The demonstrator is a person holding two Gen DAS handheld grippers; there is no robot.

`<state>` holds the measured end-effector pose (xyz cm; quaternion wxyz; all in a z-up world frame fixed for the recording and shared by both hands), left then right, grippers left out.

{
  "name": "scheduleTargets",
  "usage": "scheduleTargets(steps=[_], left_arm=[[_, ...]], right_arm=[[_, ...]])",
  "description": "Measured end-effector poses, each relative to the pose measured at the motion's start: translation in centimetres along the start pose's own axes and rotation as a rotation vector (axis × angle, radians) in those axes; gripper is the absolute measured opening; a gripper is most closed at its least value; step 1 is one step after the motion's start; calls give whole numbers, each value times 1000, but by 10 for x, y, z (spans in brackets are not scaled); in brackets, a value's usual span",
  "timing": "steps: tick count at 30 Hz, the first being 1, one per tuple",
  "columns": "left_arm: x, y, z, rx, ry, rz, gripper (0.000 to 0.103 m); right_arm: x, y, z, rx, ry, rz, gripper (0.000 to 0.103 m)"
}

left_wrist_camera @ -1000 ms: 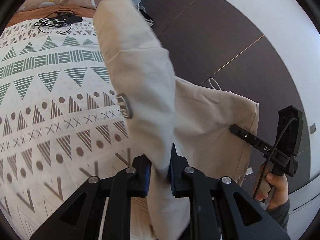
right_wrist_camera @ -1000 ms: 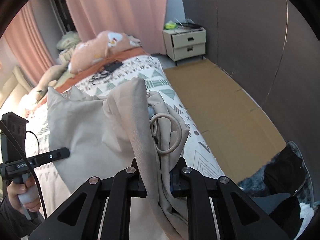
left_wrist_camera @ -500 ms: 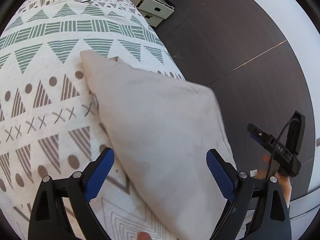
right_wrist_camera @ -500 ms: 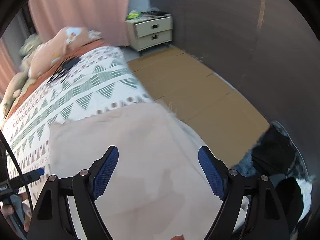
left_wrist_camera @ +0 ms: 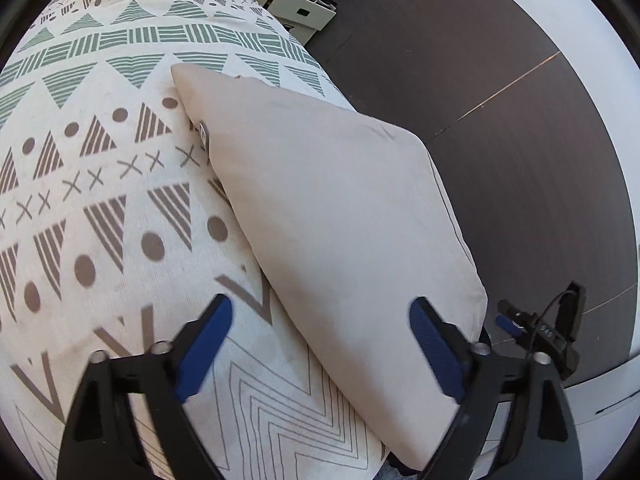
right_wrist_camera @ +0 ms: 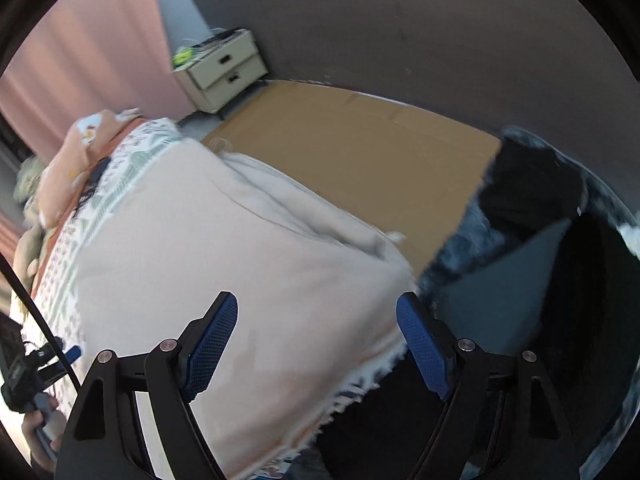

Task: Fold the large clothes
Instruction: 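Fold the lifted half over the shirt and open both tools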

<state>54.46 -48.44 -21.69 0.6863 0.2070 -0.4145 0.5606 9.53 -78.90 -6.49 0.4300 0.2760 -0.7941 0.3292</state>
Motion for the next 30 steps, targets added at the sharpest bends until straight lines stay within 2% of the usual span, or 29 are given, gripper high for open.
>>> scheduleTargets(steps=[1,2,4,5,7,8,10,12,16,19,22,26,29,30], left_arm=[[-2,2,1,0,-7,-7,71],[-5,5,2,-3,-8,-19,66],[-13,10,5,-16,16,-51,51],[-16,12,7,-21,30,-64,49],[-22,15,10,-39,64,-84,44],[-23,15,12,-48,66,-81,44],[-25,14,17,-63,68,-74,44],[-26,12,21,-55,66,-83,44],[-23,13,28,-63,17,-89,44],[-22,9,24,-60,40,-119,44],[-14,10,17,-46,-5,-109,44],[4,15,19,-79,-49,-90,48],[24,21,24,-114,-77,-55,72],[34,24,27,-127,-91,-29,80]], right_arm=[[-1,7,6,-24,-14,-7,80],[-6,0,5,-40,-28,-15,78],[-13,0,8,-78,-91,-47,60],[-28,-12,7,-89,-127,-69,56],[-37,-15,10,-111,-170,-96,43],[-38,-17,12,-118,-185,-101,39],[-36,-21,14,-128,-186,-82,15],[-29,-22,22,-155,-174,-44,9],[-17,-22,24,-193,-101,23,8],[-4,-15,23,-183,-72,25,9],[9,-11,16,-183,-66,11,10],[23,4,-1,-140,-34,25,10],[27,18,-21,-114,-20,28,10],[31,22,-25,-111,-22,26,14]])
Point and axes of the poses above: each gripper's, at about its wrist camera, not at the fingertips, and x roughly against the way its jaws point, z to its right, y to its underside, the point moved 1 cm from there along -x, roughly the way its jaws point, and after that the axes turned 15 degrees about -z, right-handed, at the moved point
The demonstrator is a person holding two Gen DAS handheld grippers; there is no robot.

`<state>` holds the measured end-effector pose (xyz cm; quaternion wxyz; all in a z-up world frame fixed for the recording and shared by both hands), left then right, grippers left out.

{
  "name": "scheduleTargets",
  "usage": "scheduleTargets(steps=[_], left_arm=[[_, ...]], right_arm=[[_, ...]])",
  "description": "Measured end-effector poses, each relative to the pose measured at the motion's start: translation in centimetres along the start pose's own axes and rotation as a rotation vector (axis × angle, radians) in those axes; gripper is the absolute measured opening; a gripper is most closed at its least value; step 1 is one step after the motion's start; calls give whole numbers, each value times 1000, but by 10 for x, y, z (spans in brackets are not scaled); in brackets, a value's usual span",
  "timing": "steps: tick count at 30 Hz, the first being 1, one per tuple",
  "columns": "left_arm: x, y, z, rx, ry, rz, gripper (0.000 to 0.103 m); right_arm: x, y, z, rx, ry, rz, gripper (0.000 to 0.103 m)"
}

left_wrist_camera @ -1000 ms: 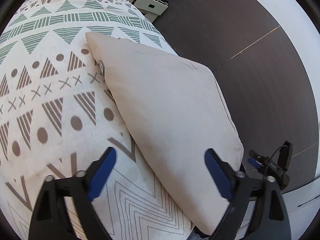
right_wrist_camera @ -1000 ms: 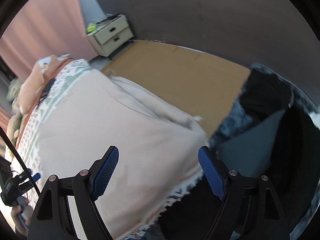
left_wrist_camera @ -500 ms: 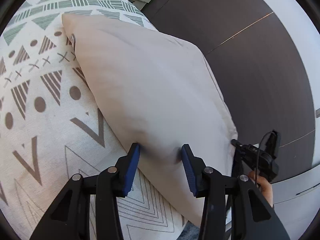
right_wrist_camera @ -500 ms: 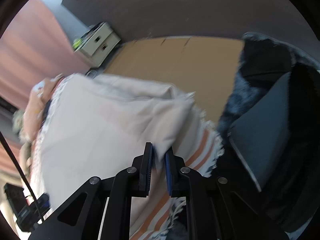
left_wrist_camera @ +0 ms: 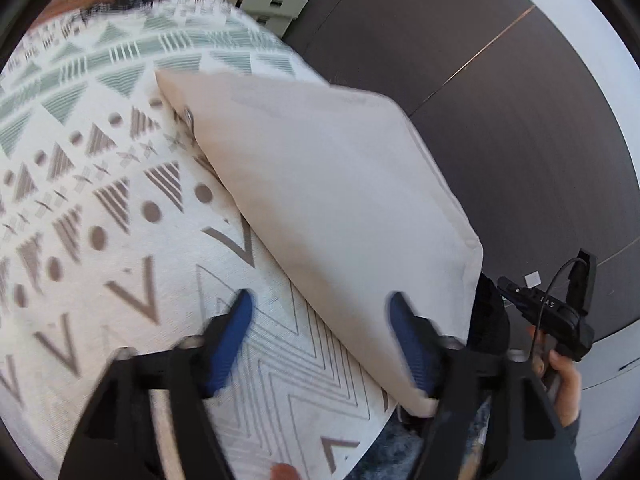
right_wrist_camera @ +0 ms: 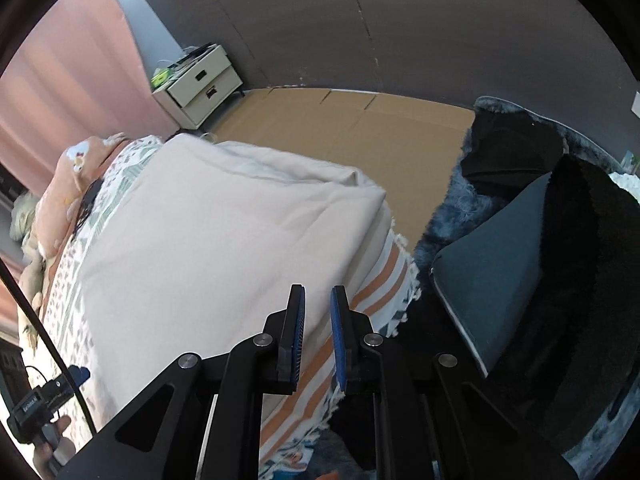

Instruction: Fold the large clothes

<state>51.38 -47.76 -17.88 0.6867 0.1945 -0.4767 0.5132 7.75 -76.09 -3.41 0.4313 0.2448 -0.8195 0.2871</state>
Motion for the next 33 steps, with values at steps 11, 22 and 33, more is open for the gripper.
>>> scheduleTargets(steps=[11,22,33], left_arm=[[86,48,21,-127,-72,142,103],[182,120,34,-198,-199,290,103],[264,213,40,-186,-279,441,103]], right_arm=[[47,73,-25,85,-25,131,103],[96,148,-48,193,-40,214,103],[151,220,-55,301,-66,280,103]])
Point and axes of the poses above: each gripper's, at about its wrist camera, not at the fingertips, and x roughly against the way its jaws point, z to its right, y to its underside, the point moved 1 cm from there along -x, roughly the way its jaws point, and after that the axes turned 15 degrees about -z, right-handed, at the moved point
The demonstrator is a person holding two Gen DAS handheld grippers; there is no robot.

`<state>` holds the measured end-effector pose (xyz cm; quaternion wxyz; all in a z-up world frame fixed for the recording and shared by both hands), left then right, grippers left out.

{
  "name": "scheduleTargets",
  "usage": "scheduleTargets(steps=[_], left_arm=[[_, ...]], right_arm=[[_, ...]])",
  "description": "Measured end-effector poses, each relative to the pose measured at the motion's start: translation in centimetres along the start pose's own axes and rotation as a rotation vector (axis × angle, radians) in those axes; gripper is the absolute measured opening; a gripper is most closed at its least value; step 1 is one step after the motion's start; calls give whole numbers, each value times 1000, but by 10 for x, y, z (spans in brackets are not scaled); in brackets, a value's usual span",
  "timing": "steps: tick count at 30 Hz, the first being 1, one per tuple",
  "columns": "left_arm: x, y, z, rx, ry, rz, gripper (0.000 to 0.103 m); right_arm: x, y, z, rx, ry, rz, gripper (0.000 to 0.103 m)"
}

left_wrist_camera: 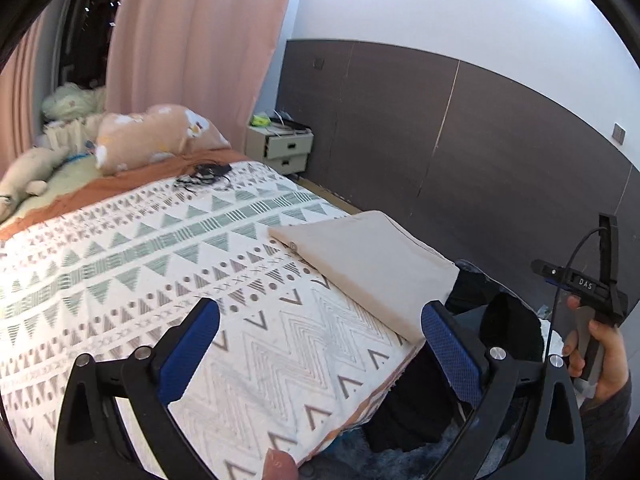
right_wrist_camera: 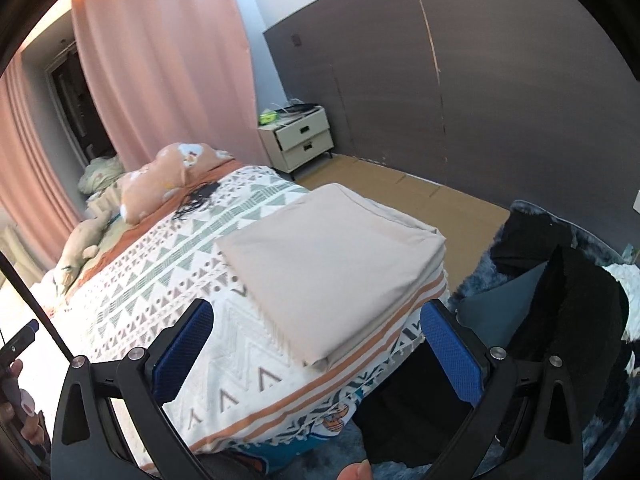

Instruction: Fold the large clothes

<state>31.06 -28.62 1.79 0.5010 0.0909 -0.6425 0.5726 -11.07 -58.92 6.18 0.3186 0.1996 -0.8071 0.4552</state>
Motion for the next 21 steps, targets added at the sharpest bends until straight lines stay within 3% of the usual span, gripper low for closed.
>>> scheduleTargets(steps=[14,21], left_arm=[[102,80,17,-6,-60,122,103],[139,126,29,3,-110,182,103]], right_arm=[[67,80,-20,125,-19,84,103],[87,122,-23,183,-81,94,103]])
Point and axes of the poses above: each gripper's, at about its wrist camera, not at the fingertips, and x roughly against the way its jaws point, z to its right, y to its underside, the point moved 1 cm from there along -x, roughly the way its jaws point, and after that the axes turned 15 degrees about -z, right-handed, at the moved point
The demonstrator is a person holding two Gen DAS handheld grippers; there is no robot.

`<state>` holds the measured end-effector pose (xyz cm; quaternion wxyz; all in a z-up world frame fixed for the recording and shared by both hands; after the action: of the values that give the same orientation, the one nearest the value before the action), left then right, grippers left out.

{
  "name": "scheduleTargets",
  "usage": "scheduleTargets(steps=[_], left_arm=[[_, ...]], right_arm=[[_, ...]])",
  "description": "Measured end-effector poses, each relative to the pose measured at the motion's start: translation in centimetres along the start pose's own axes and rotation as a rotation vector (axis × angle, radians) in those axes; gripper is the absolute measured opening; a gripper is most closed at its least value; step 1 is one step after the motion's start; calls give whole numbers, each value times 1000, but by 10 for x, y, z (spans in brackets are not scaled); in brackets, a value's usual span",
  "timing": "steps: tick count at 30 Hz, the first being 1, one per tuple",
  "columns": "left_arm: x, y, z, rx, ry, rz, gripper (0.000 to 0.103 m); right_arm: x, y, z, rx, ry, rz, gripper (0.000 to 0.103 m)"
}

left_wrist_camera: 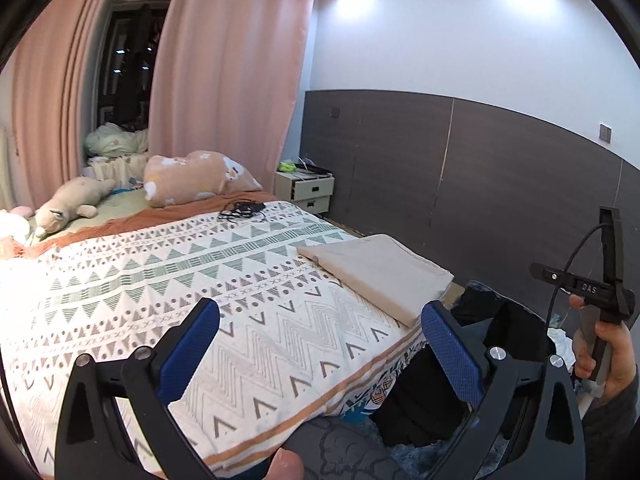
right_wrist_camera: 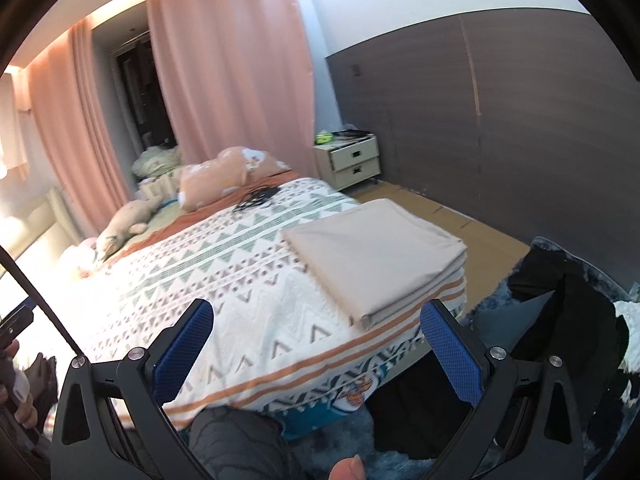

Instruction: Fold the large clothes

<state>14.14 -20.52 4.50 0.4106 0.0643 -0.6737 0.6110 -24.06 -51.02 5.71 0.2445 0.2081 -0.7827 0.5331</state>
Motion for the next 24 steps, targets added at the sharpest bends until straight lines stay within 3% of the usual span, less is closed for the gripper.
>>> scheduleTargets(steps=[7,18,24], left_arm=[[36,45,4,38,-34,54,103],[72,110,-7,105,-130,94,103],[82,141,-18,166,-168,90,103]], right_arm=[[17,44,-12,80,-67,44,103],[5,96,-23,98,-46,84,103],[-9,120,-41,94,-48,55,103]])
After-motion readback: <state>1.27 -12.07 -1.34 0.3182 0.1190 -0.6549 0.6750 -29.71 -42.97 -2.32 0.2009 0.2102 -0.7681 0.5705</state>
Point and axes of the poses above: each gripper's, at about its wrist camera, not at the fingertips, and x roughly against the way its jaws point, z to its right, y to its underside, the point moved 1 cm from there along -x, roughly the way its jaws point, and after that the axes turned 15 degrees about -z, right-handed, at the moved point
